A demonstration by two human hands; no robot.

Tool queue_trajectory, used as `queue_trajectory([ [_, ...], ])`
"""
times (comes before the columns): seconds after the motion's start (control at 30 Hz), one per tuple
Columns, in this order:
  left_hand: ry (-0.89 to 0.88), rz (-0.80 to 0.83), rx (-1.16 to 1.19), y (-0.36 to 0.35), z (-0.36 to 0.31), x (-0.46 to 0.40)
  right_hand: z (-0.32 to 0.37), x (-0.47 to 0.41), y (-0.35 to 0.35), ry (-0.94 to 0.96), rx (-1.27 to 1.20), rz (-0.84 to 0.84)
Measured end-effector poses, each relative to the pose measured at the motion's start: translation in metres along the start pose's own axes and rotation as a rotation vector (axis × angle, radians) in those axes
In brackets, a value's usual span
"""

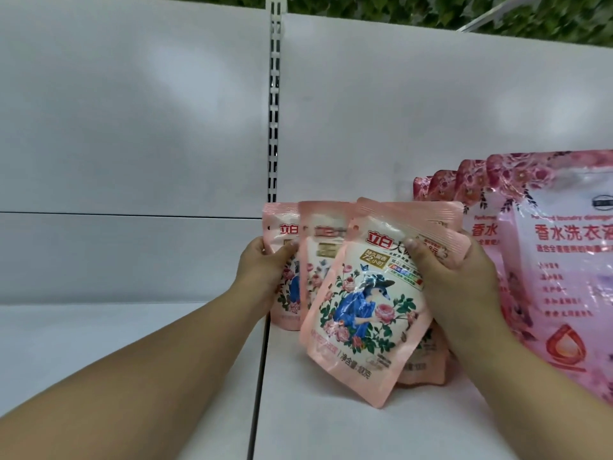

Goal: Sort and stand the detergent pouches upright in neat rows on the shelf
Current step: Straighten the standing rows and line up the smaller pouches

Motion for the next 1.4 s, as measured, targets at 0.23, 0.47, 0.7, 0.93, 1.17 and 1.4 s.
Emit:
queue_trajectory([
  [0.23,-0.344,-0.202,-0.070,0.024,-0.057,0.015,0.000,-0.002,0.000,0.003,-0.008,0.005],
  [0.47,-0.215,0.223,-0.187,-0.023,-0.047,0.044,-0.002,0.000,0.003,-0.077,-0.075,0.011],
  [0.7,-0.197,0.327,-0.300,-0.015,-0.046,0.041,-0.010,0.003,-0.006,-0.225,-0.204,0.084],
  [0.93,-0.122,0.431,-0.157,-0.039,-0.043,0.067,-0.014,0.016,-0.037,-0.383,-0.271,0.349],
  [1.17,-0.031,0.527,-0.120,-0.046,-0.040,0.072,-0.025,0.017,-0.052,-0.474,-0.267,0.320],
  [1.4,-0.112,0.238,-0.117,-0.006,-0.061,0.041,-0.024,0.010,-0.109,-0.276,0.034,0.473],
])
Point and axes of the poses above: each hand's wrist, its own x-axis away from the middle knuckle, its own y-axis out of the back of the hand, z = x × y, the point moved 10 cm from there along -x, towards the middle knuckle, and after that the axes turned 8 degrees about -z, right-handed, at the moved point
